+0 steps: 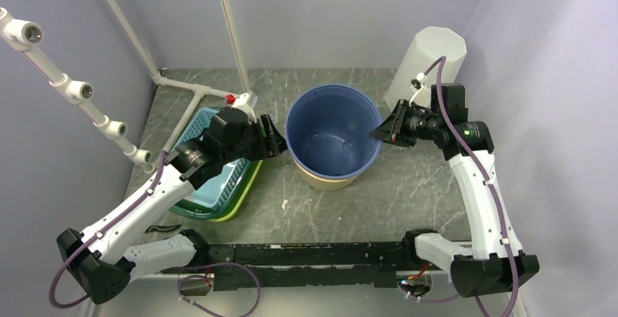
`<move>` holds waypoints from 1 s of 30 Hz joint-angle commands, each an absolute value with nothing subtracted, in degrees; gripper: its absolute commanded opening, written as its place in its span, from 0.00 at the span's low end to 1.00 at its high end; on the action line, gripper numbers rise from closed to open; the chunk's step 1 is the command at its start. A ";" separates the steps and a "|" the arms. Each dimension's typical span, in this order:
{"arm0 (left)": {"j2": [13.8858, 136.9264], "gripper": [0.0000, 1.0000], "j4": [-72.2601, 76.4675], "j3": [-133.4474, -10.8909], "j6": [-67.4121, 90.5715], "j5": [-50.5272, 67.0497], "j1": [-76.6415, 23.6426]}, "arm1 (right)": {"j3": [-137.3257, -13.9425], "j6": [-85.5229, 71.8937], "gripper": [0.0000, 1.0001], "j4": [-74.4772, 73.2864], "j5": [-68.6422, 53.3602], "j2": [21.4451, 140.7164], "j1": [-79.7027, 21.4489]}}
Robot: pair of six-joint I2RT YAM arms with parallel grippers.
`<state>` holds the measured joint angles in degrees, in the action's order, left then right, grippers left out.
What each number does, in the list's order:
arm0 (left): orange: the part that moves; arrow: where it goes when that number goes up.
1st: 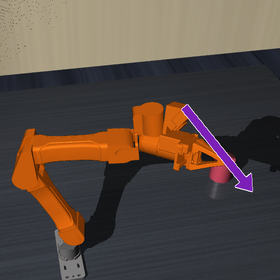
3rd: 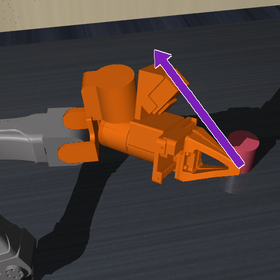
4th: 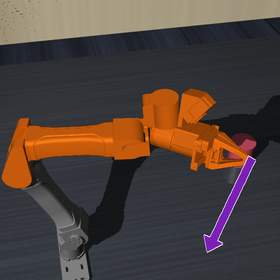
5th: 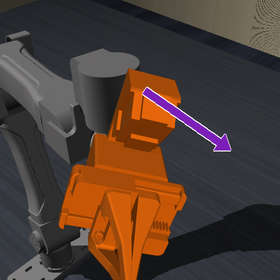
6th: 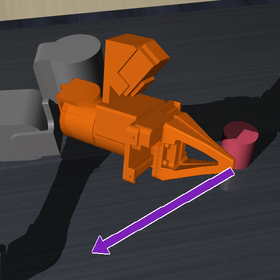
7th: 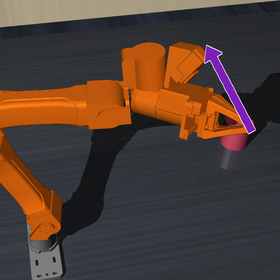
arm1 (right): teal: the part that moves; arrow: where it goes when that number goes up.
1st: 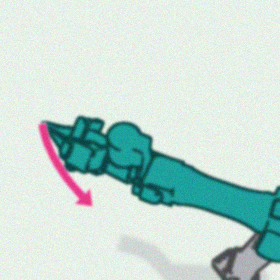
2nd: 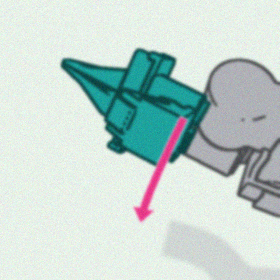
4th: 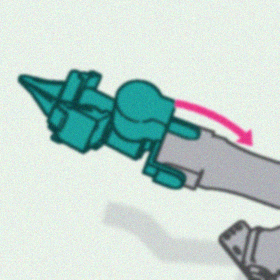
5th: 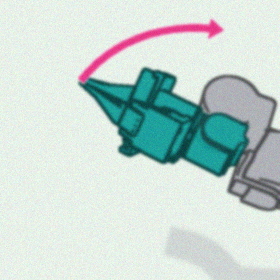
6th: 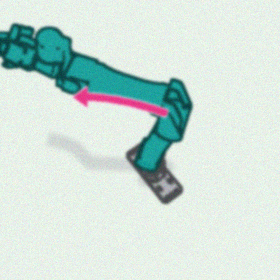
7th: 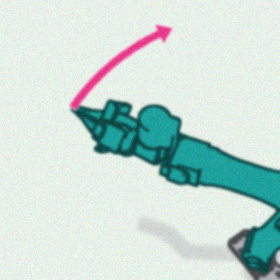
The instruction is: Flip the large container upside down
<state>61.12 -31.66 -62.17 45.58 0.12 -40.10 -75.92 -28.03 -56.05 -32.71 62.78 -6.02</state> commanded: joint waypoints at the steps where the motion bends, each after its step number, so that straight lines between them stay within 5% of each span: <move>1: 62.75 0.65 -34.66 -63.01 43.46 0.57 -40.95 | -76.59 -40.73 0.00 -39.72 -58.84 58.07 -7.48; 14: 63.80 0.65 -34.72 -63.54 42.90 1.05 -40.95 | -76.43 -42.37 0.00 -39.73 -56.81 57.66 -7.39; 30: 59.74 0.67 -40.21 -69.03 41.88 -2.55 -41.01 | -79.94 -33.43 0.00 -54.07 -38.03 59.46 -7.38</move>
<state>63.18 -39.88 -64.95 42.65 -0.73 -40.75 -76.95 -36.05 -54.54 -39.07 60.40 -7.05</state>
